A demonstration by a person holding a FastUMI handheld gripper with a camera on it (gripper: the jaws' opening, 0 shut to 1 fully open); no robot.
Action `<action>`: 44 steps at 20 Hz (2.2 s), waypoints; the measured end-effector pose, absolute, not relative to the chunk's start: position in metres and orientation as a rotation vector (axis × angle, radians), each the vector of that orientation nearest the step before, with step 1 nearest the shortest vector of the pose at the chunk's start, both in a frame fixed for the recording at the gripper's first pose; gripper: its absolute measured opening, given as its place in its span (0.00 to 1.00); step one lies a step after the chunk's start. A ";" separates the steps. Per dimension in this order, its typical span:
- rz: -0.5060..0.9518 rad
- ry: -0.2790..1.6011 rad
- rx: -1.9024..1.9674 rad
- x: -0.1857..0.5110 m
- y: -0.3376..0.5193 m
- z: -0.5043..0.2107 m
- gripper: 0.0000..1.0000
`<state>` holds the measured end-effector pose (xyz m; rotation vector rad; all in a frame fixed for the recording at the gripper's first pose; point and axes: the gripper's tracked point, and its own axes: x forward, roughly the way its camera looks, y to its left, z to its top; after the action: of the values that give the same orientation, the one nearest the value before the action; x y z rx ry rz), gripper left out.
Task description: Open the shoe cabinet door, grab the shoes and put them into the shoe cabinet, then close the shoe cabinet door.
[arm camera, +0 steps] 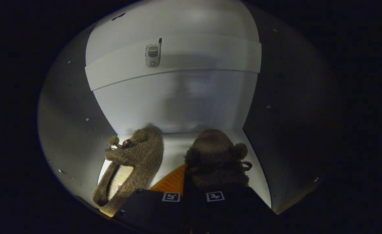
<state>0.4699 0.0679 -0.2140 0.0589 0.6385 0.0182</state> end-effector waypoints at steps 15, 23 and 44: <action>0.075 0.586 0.065 0.431 0.087 -0.179 0.99; 0.066 0.497 0.070 0.406 0.081 -0.147 1.00; 0.157 0.121 0.092 0.120 0.117 -0.028 0.99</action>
<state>0.1201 0.1166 -0.0281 0.0923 0.1211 0.1569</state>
